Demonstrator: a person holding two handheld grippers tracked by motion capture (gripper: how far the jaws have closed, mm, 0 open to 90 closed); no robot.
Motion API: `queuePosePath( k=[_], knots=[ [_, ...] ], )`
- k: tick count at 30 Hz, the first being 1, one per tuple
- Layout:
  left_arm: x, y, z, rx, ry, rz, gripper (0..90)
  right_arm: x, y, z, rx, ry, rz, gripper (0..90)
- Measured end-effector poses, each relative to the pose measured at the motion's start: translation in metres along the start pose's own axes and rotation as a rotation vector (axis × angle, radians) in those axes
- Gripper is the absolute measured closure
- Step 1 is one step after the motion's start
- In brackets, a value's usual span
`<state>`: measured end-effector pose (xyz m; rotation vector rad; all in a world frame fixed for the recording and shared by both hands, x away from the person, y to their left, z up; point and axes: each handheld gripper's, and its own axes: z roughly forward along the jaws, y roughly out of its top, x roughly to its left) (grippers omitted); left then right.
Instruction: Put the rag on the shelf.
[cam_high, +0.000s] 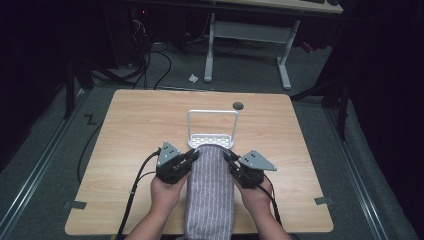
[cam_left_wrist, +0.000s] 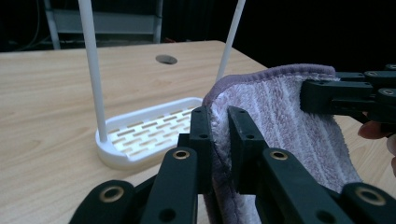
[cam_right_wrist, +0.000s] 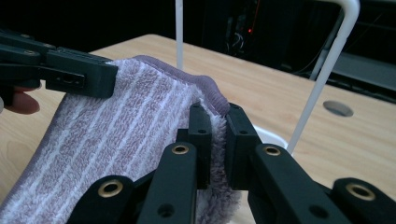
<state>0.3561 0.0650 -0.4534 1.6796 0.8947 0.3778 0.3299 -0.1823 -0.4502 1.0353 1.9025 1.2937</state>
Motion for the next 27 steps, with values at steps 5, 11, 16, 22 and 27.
queuePosePath(
  k=[5,11,16,22,27],
  knots=[
    [-0.003,0.009,-0.004,-0.029,0.011,0.011,81.1,0.000,0.008,-0.003,-0.025,-0.014,0.001,83.3],
    [-0.009,0.024,-0.008,-0.072,0.024,0.023,81.1,0.001,0.023,-0.008,-0.065,-0.032,-0.001,83.3],
    [-0.014,0.041,-0.012,-0.109,0.029,0.051,81.2,-0.001,0.037,-0.014,-0.110,-0.047,-0.003,83.3],
    [-0.017,0.063,-0.013,-0.149,0.036,0.080,81.4,-0.005,0.057,-0.020,-0.159,-0.067,-0.007,83.4],
    [-0.019,0.079,-0.012,-0.177,0.043,0.112,81.4,-0.010,0.074,-0.023,-0.194,-0.080,-0.008,83.5]
  ],
)
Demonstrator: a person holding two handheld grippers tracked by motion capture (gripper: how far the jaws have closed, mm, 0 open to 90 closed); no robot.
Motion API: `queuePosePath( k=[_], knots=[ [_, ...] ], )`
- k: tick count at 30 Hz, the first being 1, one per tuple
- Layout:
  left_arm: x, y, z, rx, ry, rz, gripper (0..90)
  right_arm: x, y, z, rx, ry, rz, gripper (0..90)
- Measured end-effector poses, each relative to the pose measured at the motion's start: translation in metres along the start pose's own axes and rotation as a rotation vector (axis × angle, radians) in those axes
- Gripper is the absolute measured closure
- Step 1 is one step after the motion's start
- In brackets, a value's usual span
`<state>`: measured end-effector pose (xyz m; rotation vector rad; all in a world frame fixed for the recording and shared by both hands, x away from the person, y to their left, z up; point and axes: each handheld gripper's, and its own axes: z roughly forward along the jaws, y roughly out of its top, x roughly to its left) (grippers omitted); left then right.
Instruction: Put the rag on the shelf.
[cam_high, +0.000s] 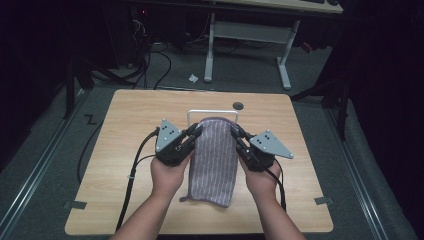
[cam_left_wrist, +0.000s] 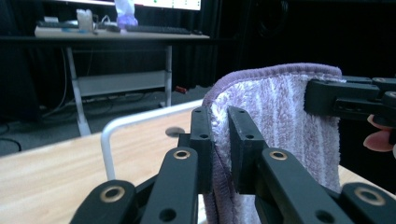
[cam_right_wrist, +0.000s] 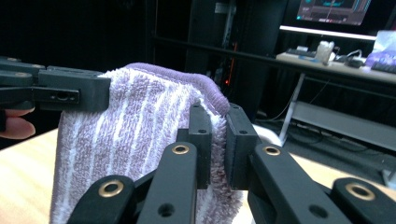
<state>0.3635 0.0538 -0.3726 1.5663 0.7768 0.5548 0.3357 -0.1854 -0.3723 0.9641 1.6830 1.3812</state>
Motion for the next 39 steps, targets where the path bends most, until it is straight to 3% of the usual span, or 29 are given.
queuePosePath(
  k=[15,23,28,35,39],
  knots=[
    [0.012,0.027,0.020,-0.022,0.043,0.067,81.4,-0.017,0.039,0.017,-0.052,-0.022,-0.002,83.7],
    [0.028,0.042,0.032,-0.045,0.059,0.090,81.4,-0.025,0.048,0.033,-0.057,-0.025,0.008,83.7],
    [0.039,0.049,0.041,-0.038,0.069,0.084,81.4,-0.029,0.051,0.046,-0.059,-0.021,0.025,83.7],
    [0.049,0.057,0.056,-0.016,0.074,0.089,81.3,-0.044,0.056,0.069,-0.057,-0.011,0.077,83.6],
    [0.055,0.062,0.066,0.009,0.084,0.107,81.2,-0.049,0.058,0.076,-0.050,-0.009,0.081,83.6]
  ],
)
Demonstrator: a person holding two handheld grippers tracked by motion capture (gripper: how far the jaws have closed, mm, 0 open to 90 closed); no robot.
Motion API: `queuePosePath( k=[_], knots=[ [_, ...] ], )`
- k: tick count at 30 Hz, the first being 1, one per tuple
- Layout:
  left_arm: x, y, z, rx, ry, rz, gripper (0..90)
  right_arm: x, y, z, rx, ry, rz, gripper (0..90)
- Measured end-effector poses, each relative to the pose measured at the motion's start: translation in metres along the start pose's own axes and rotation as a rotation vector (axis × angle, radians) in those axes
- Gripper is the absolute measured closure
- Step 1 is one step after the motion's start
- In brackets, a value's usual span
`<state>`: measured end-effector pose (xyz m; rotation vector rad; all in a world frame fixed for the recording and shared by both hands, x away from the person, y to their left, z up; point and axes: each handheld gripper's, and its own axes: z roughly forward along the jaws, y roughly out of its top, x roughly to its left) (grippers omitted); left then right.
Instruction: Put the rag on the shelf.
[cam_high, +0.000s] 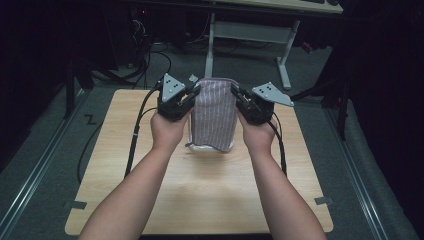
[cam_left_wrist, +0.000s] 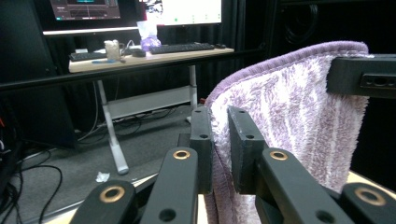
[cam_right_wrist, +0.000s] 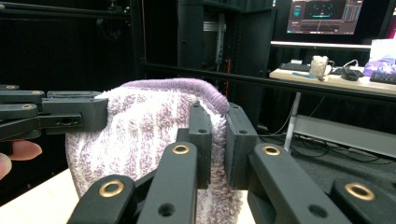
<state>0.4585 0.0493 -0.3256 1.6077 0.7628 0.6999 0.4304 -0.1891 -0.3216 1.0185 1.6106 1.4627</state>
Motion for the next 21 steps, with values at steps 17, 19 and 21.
queuePosePath(
  k=[17,19,21],
  knots=[
    [0.024,0.012,0.048,0.070,0.039,-0.043,80.6,-0.029,0.006,0.052,0.065,-0.037,0.003,83.3],
    [0.028,0.013,0.052,0.080,0.044,-0.040,80.6,-0.032,0.008,0.058,0.079,-0.030,-0.005,83.3],
    [0.031,0.012,0.056,0.083,0.052,-0.031,80.5,-0.034,0.007,0.063,0.089,-0.023,0.000,83.1]
  ],
)
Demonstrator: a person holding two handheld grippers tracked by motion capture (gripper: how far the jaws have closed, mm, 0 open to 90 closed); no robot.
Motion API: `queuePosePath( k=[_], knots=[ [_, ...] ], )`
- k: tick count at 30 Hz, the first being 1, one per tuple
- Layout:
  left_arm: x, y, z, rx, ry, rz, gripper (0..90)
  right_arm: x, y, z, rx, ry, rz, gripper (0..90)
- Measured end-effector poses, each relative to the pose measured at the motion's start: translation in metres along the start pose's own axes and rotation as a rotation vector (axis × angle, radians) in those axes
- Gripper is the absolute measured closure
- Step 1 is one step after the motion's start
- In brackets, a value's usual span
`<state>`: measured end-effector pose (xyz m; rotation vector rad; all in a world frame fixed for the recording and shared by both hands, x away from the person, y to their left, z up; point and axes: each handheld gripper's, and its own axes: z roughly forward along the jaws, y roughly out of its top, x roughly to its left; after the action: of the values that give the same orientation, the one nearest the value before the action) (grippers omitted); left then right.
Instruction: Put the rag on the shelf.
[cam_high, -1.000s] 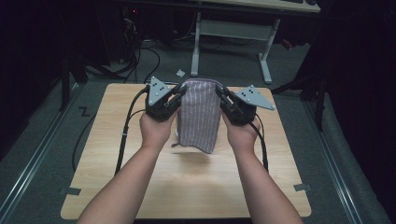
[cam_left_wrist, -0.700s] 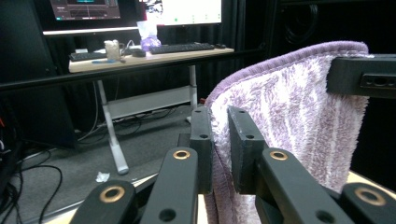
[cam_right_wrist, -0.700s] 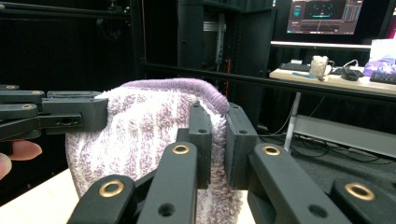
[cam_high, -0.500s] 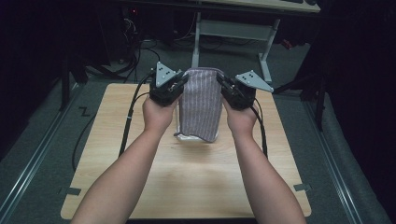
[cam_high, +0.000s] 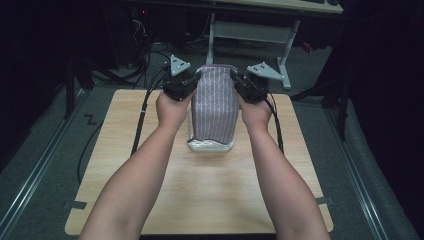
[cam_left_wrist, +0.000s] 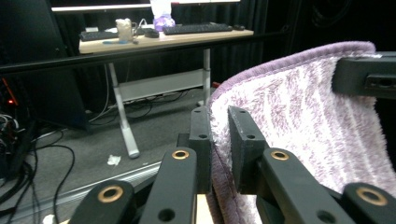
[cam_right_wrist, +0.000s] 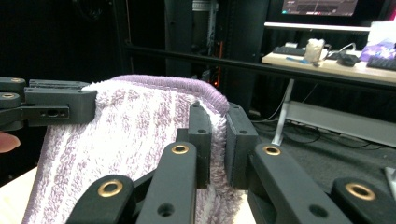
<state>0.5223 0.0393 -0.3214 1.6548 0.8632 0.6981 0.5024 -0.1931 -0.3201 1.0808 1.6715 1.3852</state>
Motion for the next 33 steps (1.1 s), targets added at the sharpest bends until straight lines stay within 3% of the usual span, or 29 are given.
queuePosePath(
  k=[7,9,15,18,21,28,31,33],
  knots=[
    [0.008,-0.009,0.016,0.058,0.017,0.013,80.2,-0.003,-0.007,0.017,0.044,-0.003,-0.011,82.5],
    [0.012,-0.013,0.021,0.086,0.018,0.008,79.9,-0.005,-0.012,0.026,0.079,-0.005,-0.039,82.0],
    [0.019,-0.026,0.035,0.176,-0.002,-0.055,78.0,-0.008,-0.021,0.037,0.135,0.002,-0.026,79.6],
    [0.022,-0.033,0.034,0.177,0.001,-0.101,70.2,-0.008,-0.028,0.041,0.166,0.010,-0.009,67.2],
    [0.023,-0.036,0.032,0.163,0.006,-0.123,63.0,-0.009,-0.031,0.041,0.171,0.013,0.001,63.8],
    [0.019,-0.037,0.023,0.151,0.008,-0.119,58.2,-0.010,-0.031,0.037,0.190,0.013,0.006,57.6],
    [0.016,-0.037,0.016,0.134,0.006,-0.126,54.9,-0.007,-0.031,0.032,0.203,0.016,-0.017,55.4],
    [0.011,-0.036,0.008,0.131,0.012,-0.103,54.5,-0.005,-0.031,0.028,0.203,0.021,-0.018,54.7]
  ],
)
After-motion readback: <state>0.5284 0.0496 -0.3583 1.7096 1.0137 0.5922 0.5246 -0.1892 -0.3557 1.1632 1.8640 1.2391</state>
